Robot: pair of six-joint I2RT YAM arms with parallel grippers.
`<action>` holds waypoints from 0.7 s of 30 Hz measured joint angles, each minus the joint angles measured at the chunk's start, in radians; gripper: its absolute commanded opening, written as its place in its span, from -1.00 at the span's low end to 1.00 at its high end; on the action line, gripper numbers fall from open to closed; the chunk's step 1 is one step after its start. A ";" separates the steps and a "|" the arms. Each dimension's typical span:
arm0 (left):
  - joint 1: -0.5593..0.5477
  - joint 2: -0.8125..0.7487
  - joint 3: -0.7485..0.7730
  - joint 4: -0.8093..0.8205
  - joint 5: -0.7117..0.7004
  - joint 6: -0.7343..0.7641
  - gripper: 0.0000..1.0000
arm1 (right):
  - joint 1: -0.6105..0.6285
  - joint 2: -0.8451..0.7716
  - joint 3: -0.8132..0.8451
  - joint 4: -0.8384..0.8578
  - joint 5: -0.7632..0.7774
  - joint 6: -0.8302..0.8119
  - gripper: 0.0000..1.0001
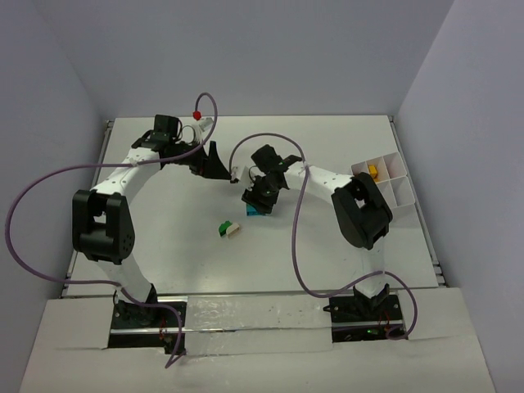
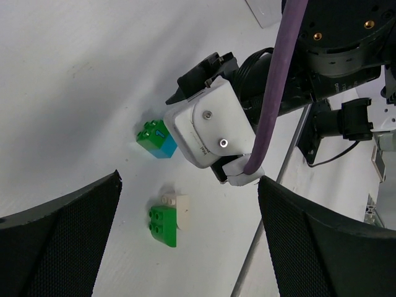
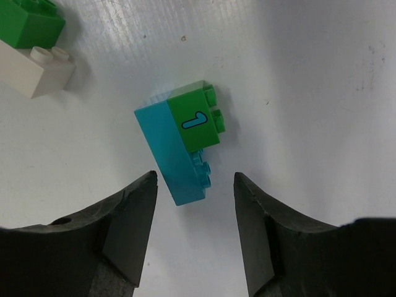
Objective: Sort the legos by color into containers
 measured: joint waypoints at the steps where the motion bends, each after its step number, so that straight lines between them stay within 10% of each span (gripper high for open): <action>1: 0.000 0.000 -0.002 0.000 0.001 -0.002 0.94 | 0.000 0.000 -0.001 -0.001 -0.002 -0.002 0.13; 13: 0.014 0.000 -0.011 0.017 0.028 -0.036 0.99 | 0.021 0.002 -0.027 -0.006 -0.013 -0.072 0.05; 21: 0.015 0.000 -0.016 0.028 0.034 -0.070 0.98 | 0.034 0.003 -0.028 -0.006 -0.009 -0.100 -0.92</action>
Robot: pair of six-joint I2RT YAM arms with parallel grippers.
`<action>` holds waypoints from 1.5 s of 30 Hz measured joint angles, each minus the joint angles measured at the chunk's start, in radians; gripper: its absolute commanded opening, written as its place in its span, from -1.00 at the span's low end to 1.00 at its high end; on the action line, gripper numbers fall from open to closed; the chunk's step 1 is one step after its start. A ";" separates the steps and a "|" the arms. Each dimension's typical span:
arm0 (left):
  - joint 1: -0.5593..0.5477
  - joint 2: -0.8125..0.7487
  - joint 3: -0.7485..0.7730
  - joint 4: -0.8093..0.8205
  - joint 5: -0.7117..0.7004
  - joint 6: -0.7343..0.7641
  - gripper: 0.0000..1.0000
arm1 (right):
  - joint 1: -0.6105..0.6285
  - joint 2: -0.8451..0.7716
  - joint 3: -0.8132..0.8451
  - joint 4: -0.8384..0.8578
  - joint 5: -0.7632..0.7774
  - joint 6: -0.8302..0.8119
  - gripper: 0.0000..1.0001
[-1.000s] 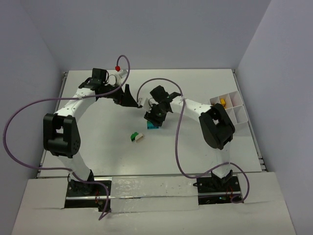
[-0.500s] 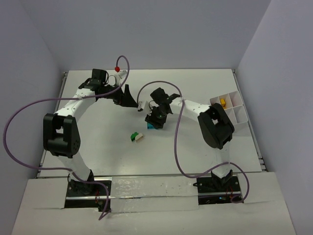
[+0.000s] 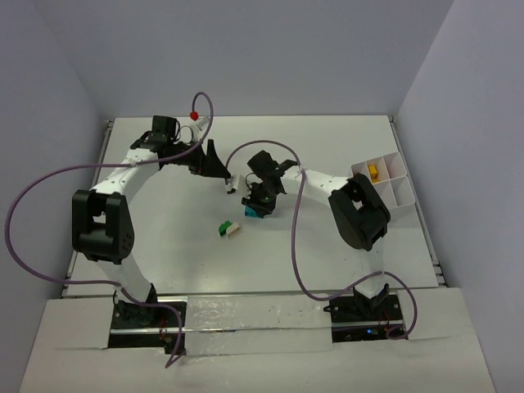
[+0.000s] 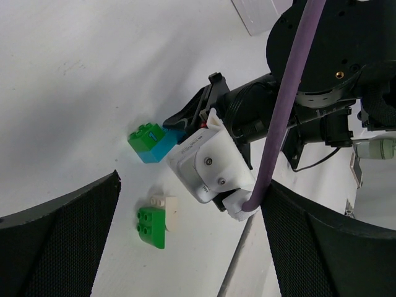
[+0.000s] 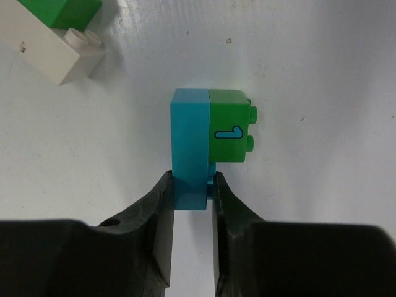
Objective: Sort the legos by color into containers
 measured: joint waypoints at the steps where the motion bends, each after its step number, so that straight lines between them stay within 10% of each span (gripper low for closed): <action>1: 0.000 0.000 -0.001 0.001 0.001 -0.003 0.97 | 0.000 0.000 0.000 0.000 0.001 -0.002 -1.00; 17: -0.064 -0.103 -0.030 -0.024 0.021 -0.105 0.72 | 0.021 -0.355 -0.283 0.038 0.251 -0.071 -1.00; 25: -0.110 -0.082 -0.015 -0.025 -0.213 -0.068 0.69 | 0.132 -0.593 -0.411 0.175 0.300 -0.211 -1.00; 45: -0.227 -0.045 0.034 -0.089 -0.174 -0.025 0.66 | 0.144 -0.737 -0.634 0.400 0.337 -0.313 -1.00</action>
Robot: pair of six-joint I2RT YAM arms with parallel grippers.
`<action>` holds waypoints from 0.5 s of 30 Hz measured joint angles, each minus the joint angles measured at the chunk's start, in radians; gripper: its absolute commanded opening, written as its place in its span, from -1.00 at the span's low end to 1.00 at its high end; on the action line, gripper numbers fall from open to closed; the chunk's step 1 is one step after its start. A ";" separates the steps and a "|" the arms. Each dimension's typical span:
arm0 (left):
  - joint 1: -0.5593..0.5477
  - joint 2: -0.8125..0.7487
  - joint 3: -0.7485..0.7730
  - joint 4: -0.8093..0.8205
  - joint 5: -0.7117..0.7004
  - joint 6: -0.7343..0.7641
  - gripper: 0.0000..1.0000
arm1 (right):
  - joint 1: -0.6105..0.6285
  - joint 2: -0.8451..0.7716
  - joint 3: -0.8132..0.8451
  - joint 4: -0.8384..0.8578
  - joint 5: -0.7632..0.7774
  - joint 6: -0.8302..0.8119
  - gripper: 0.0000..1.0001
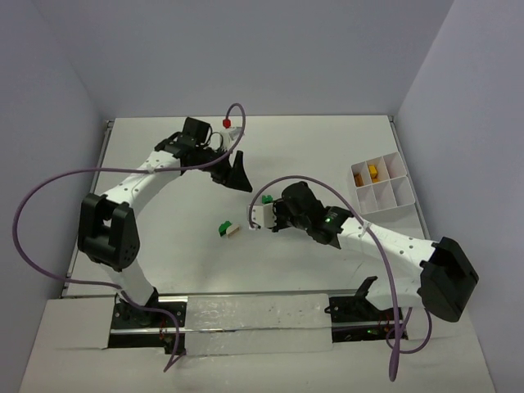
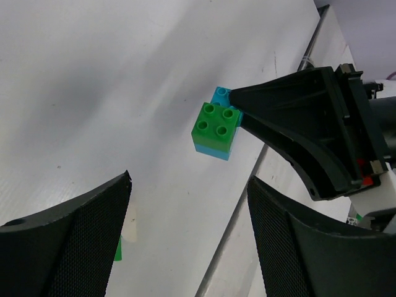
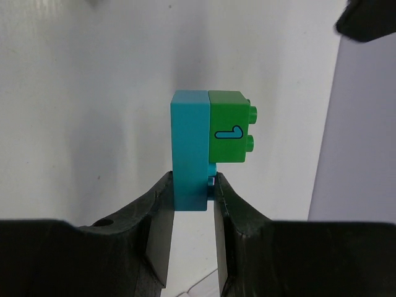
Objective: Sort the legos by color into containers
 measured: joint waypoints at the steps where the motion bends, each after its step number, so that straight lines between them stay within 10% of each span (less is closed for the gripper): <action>1: -0.004 0.013 0.013 -0.009 0.012 0.004 0.68 | 0.000 -0.006 0.000 0.008 0.000 -0.003 -1.00; 15: -0.046 0.120 0.067 -0.095 0.134 0.031 0.47 | 0.041 -0.038 -0.044 0.052 -0.005 -0.055 -1.00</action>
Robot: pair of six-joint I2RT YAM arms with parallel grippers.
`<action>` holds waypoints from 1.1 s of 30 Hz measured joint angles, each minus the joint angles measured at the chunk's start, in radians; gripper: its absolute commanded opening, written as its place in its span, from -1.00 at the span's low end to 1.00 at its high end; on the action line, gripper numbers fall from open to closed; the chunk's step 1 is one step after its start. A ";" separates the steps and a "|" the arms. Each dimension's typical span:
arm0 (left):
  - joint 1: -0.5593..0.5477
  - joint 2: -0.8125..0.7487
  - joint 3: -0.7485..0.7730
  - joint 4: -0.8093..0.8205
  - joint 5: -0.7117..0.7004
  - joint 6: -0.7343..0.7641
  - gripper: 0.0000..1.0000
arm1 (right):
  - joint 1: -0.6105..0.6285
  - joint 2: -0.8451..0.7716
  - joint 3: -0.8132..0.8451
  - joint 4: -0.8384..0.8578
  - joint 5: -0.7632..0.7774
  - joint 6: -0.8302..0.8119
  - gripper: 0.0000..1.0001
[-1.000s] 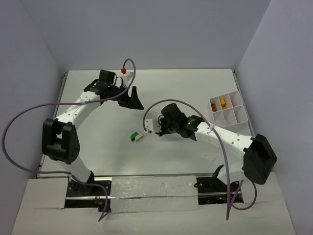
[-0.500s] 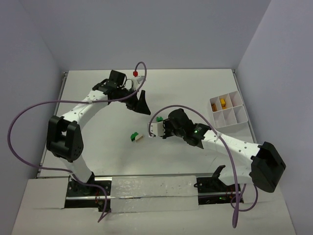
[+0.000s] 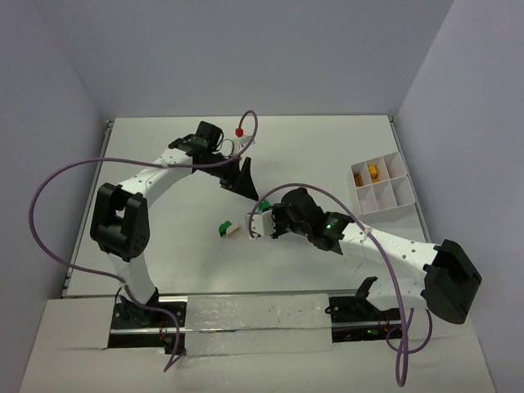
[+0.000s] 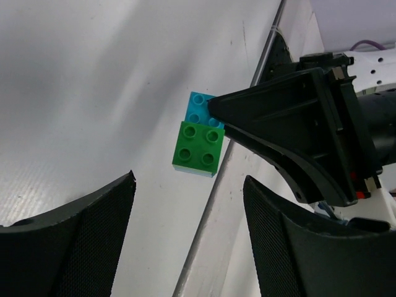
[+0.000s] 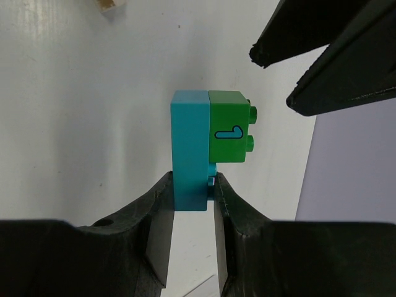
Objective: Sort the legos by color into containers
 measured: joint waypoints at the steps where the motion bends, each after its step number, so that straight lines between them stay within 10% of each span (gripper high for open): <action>1: -0.002 0.001 0.001 -0.005 0.007 0.002 0.45 | 0.002 0.000 -0.003 0.002 0.000 -0.003 -1.00; 33: -0.027 0.070 0.016 -0.058 0.054 0.040 0.10 | 0.036 0.000 -0.006 0.004 0.000 -0.010 -1.00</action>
